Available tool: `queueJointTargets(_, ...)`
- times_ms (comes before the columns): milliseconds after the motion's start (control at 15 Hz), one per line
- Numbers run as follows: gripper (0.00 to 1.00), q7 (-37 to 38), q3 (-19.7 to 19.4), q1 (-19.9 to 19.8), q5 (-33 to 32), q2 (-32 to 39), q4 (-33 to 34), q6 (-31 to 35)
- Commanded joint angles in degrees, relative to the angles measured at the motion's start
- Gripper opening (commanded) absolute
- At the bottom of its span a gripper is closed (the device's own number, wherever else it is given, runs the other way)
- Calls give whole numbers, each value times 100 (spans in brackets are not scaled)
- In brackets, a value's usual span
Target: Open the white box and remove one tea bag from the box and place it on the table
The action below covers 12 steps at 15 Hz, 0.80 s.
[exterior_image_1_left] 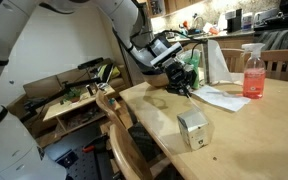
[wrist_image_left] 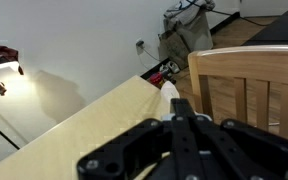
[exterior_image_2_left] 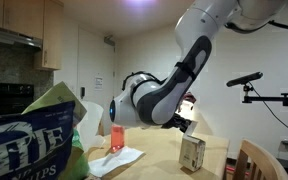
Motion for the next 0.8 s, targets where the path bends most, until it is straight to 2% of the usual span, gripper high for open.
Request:
queueJointTargets(0, 26, -107, 2, -29, -151, 59, 255, -18)
queueJointTargets(133, 33, -56, 5, 2, -225, -26, 217, -18)
queueJointTargets(467, 72, 191, 30, 74, -431, -286, 13, -43)
queueJointTargets(667, 95, 476, 182, 199, -492, -563, -133, 108)
queueJointTargets(733, 84, 620, 252, 269, -495, -669, -201, 171)
